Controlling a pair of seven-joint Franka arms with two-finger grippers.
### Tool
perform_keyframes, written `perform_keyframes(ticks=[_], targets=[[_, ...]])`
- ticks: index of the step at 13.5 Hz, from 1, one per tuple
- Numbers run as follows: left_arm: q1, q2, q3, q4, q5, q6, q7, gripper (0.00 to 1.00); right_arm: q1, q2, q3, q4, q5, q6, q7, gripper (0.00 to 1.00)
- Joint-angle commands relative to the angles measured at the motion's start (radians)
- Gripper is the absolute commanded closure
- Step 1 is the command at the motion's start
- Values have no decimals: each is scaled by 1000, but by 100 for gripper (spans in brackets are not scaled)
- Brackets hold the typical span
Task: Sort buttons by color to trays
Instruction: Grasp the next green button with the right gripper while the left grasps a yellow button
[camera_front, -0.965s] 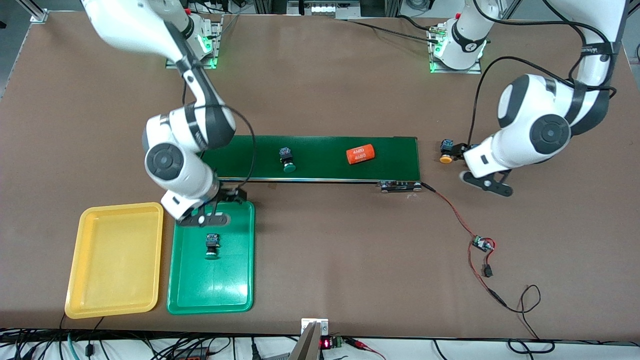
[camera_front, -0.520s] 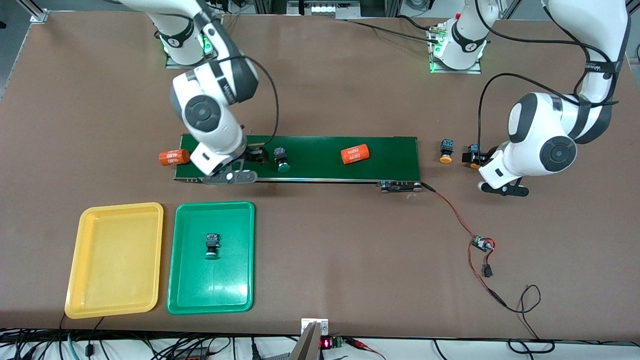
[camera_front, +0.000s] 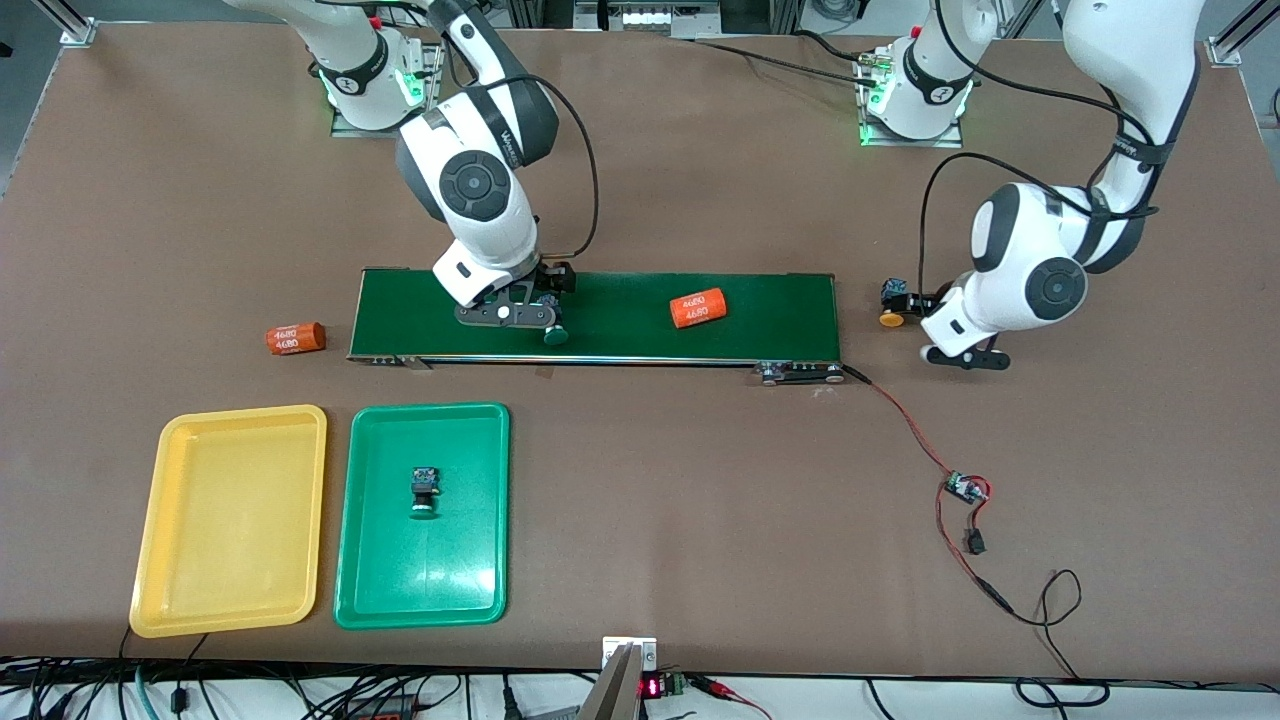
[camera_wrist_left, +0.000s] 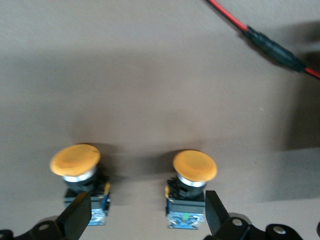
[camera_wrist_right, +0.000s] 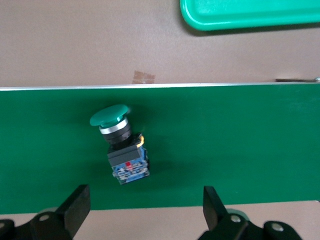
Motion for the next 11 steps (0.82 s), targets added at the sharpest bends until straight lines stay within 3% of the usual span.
perform_keyframes(ticks=[1,7,9,11], targets=[[-3,-38,-43,-18,-59,-24,-41,0,22,-33,-3,-86,0,74,17,0],[-4,-32,-72,-81,-37,-12,-49,0,16,19,-5,-97,-6,157,2,0],[-6,-23,-72,-124,-28,72,-49,1,-11,36,-8,-95,-6,175,-18,0],[-9,-9,-72,-167,-28,172,-48,17,-37,45,-8,-95,-6,179,-48,0]])
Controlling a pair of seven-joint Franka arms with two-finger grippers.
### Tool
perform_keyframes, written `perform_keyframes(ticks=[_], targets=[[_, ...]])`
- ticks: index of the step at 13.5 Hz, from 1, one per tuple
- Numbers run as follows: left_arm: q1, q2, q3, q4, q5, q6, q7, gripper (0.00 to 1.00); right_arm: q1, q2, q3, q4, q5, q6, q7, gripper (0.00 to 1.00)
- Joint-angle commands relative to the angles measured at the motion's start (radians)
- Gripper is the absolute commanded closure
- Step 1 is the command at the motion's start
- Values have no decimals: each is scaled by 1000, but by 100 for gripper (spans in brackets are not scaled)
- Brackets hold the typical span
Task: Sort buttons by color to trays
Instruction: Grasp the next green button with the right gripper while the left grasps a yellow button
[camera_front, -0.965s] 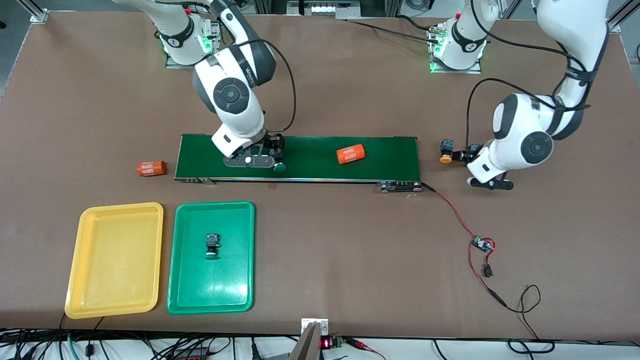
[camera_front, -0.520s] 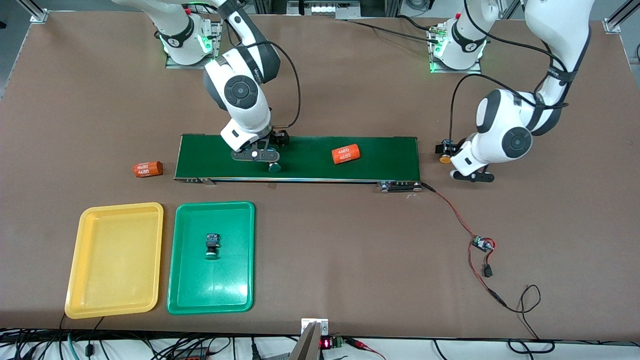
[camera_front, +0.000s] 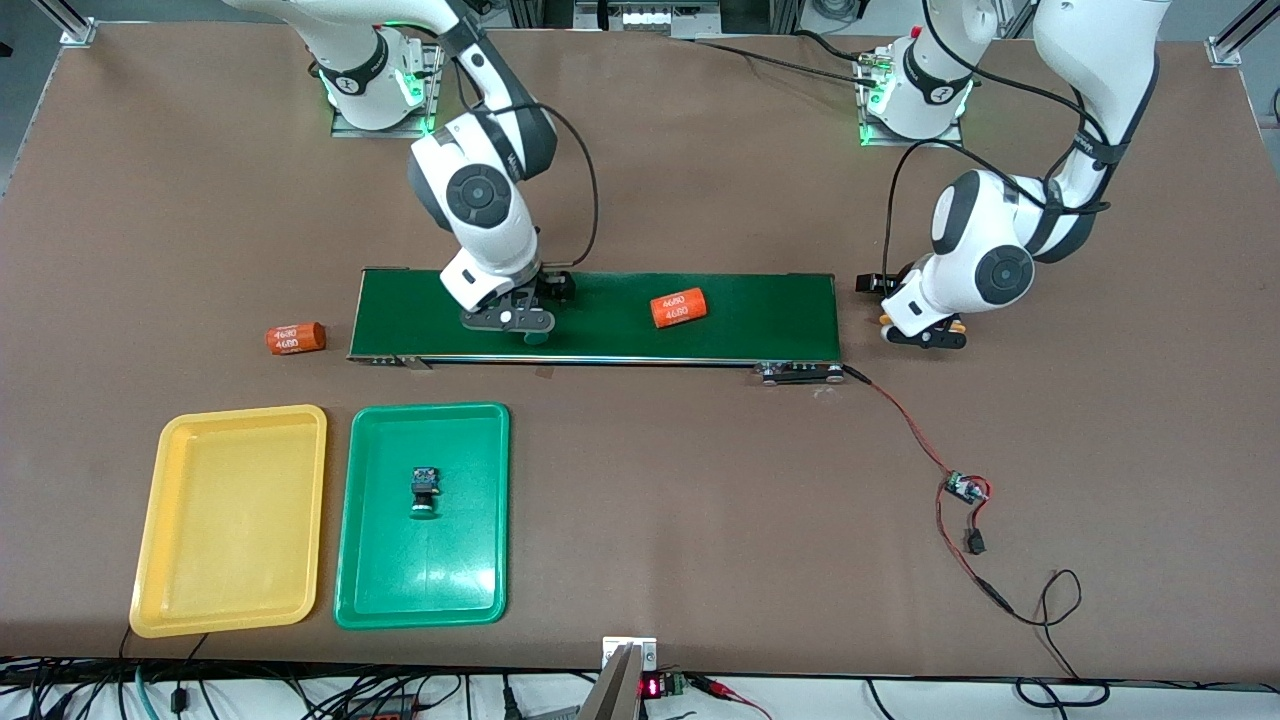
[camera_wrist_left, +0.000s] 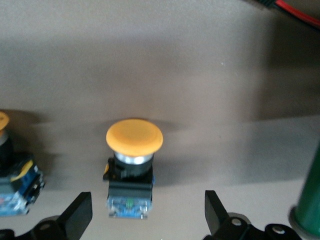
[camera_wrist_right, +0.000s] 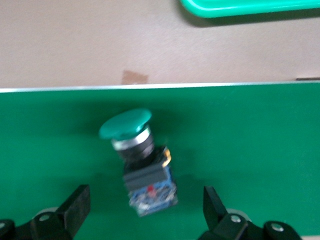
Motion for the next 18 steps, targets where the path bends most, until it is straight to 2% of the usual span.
perform_keyframes(ticks=[1,2,3,4,5,6,8,10,13,15,18], targets=[[-3,-9,0,-54,8,80,9,29,-37,10,7,-7,-6,22,-36,0],[-3,-9,0,-55,8,80,9,38,-37,19,7,-7,-6,22,-36,1],[-2,-9,0,-54,8,74,9,51,-42,24,7,-7,-6,21,-36,11],[-2,-9,-2,-54,8,74,8,61,-42,25,7,-7,-4,16,-36,26],[-2,-16,-2,-51,8,66,8,74,-42,24,7,-5,-4,11,-34,32],[0,-28,-2,-42,8,43,6,82,-46,21,6,-5,-3,10,-25,48],[6,-68,-2,-3,8,-32,5,84,-48,21,7,-1,-1,4,-24,65],[6,-87,-8,87,8,-174,-5,84,-48,19,6,5,0,4,-27,72],[-6,-82,-63,240,8,-339,-8,85,-71,16,2,64,0,-1,-45,75],[-20,-68,-123,277,-3,-342,-53,85,-94,34,2,151,0,-1,-48,75],[-81,8,-176,362,-8,-338,-249,85,-134,143,1,327,-10,-27,-62,75]])
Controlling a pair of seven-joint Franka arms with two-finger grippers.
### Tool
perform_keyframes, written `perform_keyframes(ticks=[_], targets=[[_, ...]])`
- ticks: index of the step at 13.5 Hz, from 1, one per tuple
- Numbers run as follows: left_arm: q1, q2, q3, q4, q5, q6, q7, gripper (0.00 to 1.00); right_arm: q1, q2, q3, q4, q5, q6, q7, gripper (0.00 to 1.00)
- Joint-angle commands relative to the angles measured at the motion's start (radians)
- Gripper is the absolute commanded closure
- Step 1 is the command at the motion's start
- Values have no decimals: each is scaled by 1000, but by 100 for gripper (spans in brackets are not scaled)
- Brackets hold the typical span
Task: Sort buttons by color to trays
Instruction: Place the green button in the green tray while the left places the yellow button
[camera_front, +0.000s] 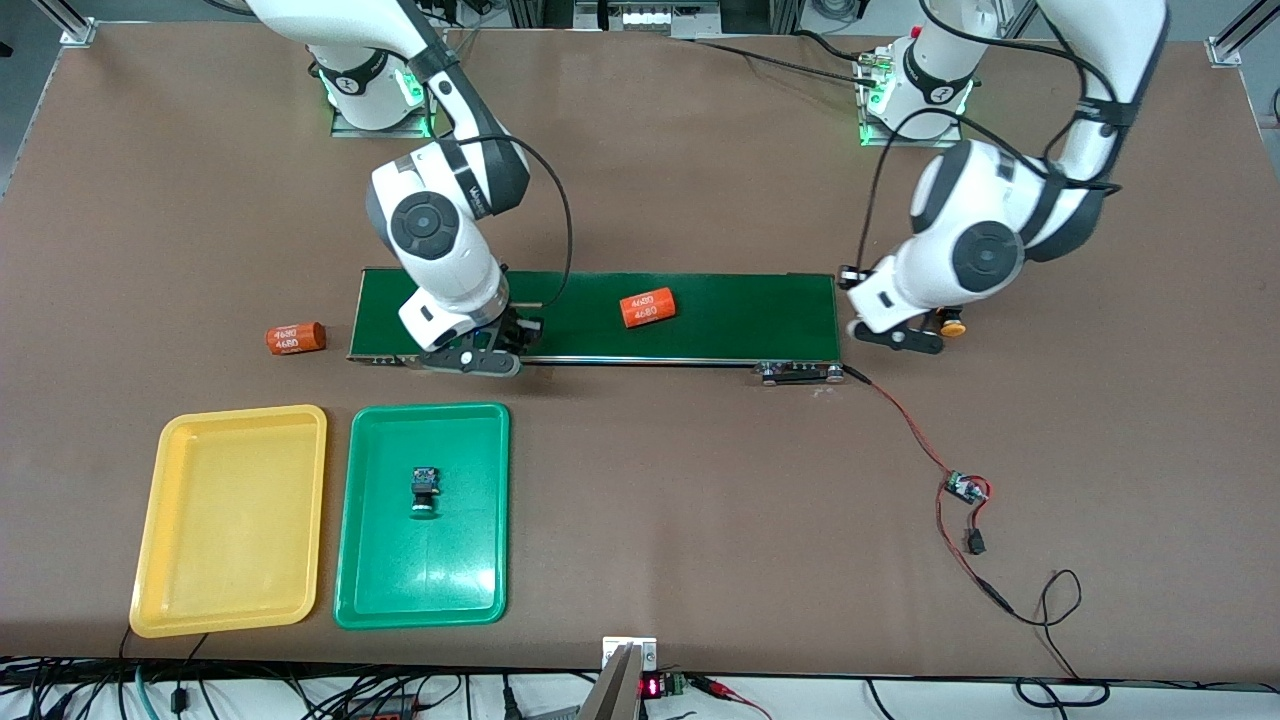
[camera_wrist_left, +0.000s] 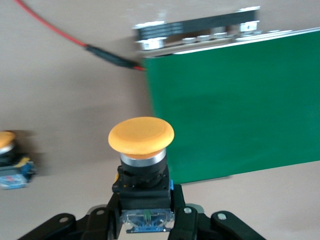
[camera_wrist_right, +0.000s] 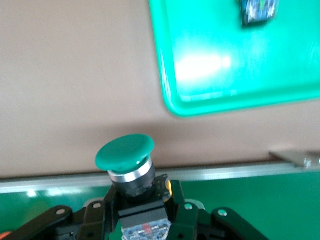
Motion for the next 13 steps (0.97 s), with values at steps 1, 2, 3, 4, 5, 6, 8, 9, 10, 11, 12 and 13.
perform_keyframes(ticks=[1,2,3,4,5,6,8,9,10,11,12,13], targets=[[-41,91,-51,89,-7,-4,-155,85,-54,127,6,190,-10,-47,-58,75],[-44,107,-69,93,-7,34,-178,85,-77,156,7,234,-7,-56,-94,75],[-53,122,-77,90,-9,80,-184,85,-95,184,7,267,-5,-58,-119,75],[-64,144,-85,90,-10,112,-186,85,-106,205,7,282,-7,-58,-131,75],[-67,167,-86,88,-12,153,-186,85,-108,227,6,302,-7,-55,-144,75],[-70,185,-89,84,-16,192,-187,85,-117,260,6,342,-7,-55,-150,75],[-81,196,-91,83,-16,206,-187,78,-123,317,6,406,-8,-52,-156,75],[-81,194,-91,83,-18,204,-187,53,-132,343,6,434,-8,-47,-161,75],[-81,191,-91,82,-18,203,-186,1,-137,377,3,472,-8,-43,-161,75],[-79,184,-91,82,-16,198,-186,0,-141,400,-5,500,-8,-43,-164,75],[-79,167,-91,83,-16,195,-186,0,-144,419,-8,512,-8,-38,-164,75],[-75,135,-91,83,-18,189,-186,0,-146,435,-8,524,-8,-12,-164,75]])
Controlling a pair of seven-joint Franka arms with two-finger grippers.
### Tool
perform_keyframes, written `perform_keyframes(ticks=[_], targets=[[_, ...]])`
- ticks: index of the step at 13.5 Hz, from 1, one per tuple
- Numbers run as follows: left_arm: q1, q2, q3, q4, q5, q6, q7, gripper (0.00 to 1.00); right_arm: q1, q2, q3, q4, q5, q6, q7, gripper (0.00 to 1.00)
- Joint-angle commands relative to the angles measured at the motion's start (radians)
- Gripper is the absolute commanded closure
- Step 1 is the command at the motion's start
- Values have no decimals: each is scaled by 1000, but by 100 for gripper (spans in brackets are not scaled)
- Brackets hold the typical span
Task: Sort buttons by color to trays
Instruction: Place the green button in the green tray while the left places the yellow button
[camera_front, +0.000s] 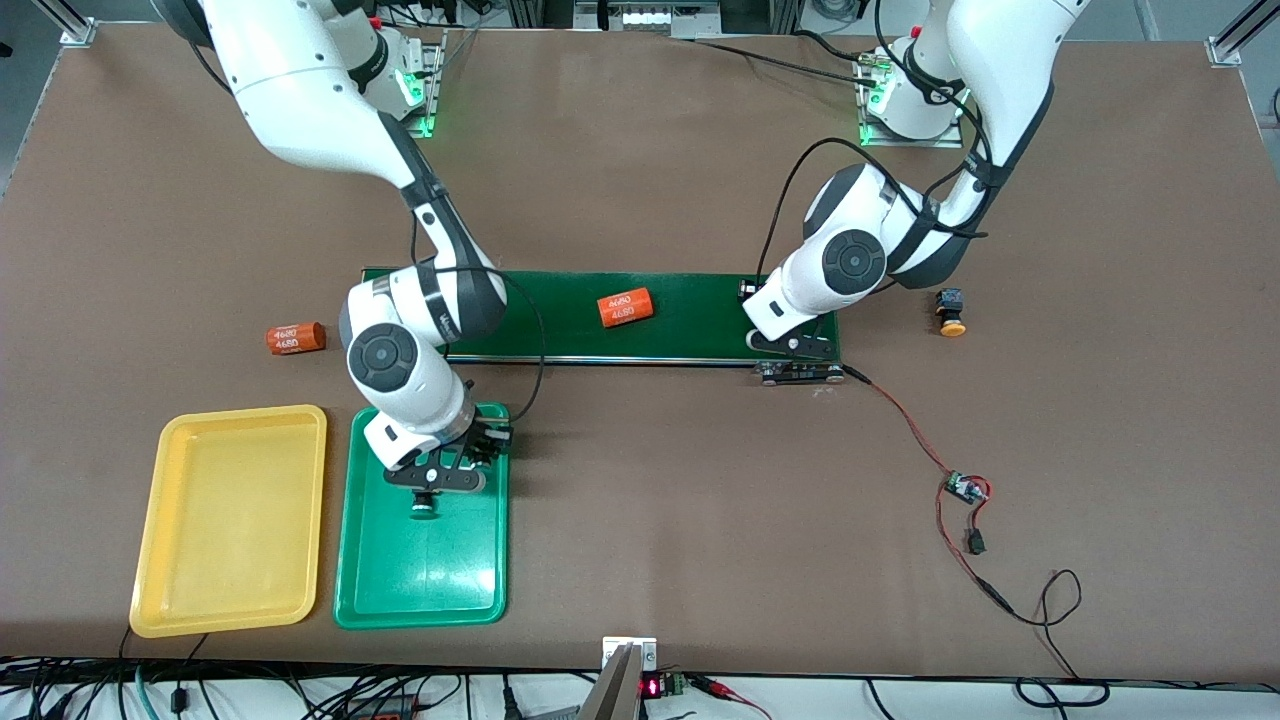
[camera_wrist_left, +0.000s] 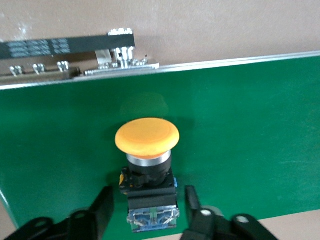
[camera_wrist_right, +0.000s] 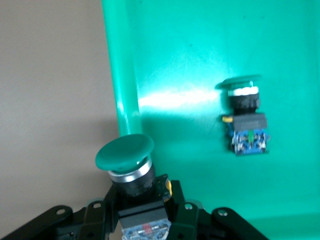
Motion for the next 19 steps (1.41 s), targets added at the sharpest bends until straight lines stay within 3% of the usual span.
perform_keyframes(ticks=[1,5,7,8,9,10,13,16,19], targets=[[10,-92,0,6,-18,-59,-6,0,-13,78,1,87,-8,29,-18,75],[84,-218,21,13,-10,-209,4,0,-14,122,1,110,-6,65,-21,75],[89,-231,100,12,0,-236,7,0,-27,136,1,112,-6,77,-43,73],[90,-226,150,7,2,-236,8,0,-28,138,1,112,-6,82,-44,44],[90,-219,199,4,11,-233,11,0,-31,136,1,112,-6,77,-41,0],[90,-203,242,-2,57,-231,14,0,-33,130,0,110,-6,70,-43,0],[104,-194,285,-51,232,-233,92,0,-33,72,-7,110,-1,-28,-44,0],[108,-185,342,-144,238,-199,200,0,-33,-24,-7,110,-8,-154,-44,0],[115,-185,372,-273,238,-51,267,0,-31,-100,-8,110,-9,-277,-44,0]])
